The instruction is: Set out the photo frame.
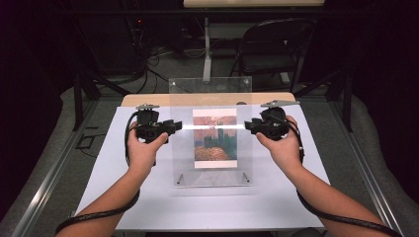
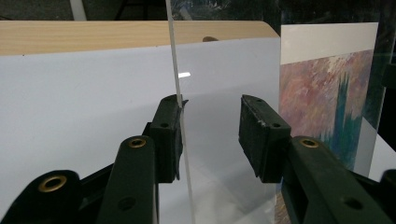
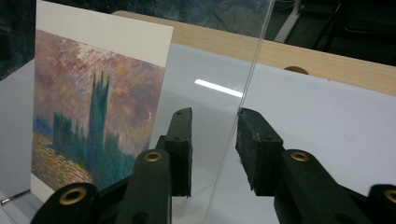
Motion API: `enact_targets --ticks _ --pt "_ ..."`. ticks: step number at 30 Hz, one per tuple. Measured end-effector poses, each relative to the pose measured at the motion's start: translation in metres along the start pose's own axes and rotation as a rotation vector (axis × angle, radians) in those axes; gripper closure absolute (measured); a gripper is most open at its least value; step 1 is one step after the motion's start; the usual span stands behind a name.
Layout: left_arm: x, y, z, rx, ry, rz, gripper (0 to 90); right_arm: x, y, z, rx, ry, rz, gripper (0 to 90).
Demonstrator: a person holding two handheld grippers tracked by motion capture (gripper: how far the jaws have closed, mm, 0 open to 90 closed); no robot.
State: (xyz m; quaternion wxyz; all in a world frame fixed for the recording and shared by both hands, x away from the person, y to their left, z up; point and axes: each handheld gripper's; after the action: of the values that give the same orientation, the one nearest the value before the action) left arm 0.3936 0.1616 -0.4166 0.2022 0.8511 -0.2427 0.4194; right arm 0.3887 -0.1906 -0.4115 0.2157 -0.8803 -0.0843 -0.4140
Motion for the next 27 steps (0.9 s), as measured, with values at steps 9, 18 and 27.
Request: enact_targets --ticks 9,18,27 --pt "-0.005 0.005 -0.01 -0.018 0.013 0.01 61.6 -0.004 -0.002 -0.011 0.023 0.0 -0.003 66.9" --pt "-0.009 0.011 -0.019 -0.02 0.024 0.017 62.6 -0.01 -0.005 -0.021 0.041 0.009 -0.006 66.8" --pt "-0.016 0.02 -0.034 -0.039 0.021 0.047 62.7 -0.019 -0.009 -0.036 0.068 0.016 -0.03 67.0"
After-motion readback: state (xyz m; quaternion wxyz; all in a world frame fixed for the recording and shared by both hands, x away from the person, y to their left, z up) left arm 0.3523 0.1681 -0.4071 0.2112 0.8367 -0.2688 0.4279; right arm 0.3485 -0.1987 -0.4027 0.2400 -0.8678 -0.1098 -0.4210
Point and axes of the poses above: each handheld gripper's, and its own axes: z roughly forward along the jaws, x roughly out of its top, y roughly to its right, and after that the axes turned 13 degrees about z, right-handed
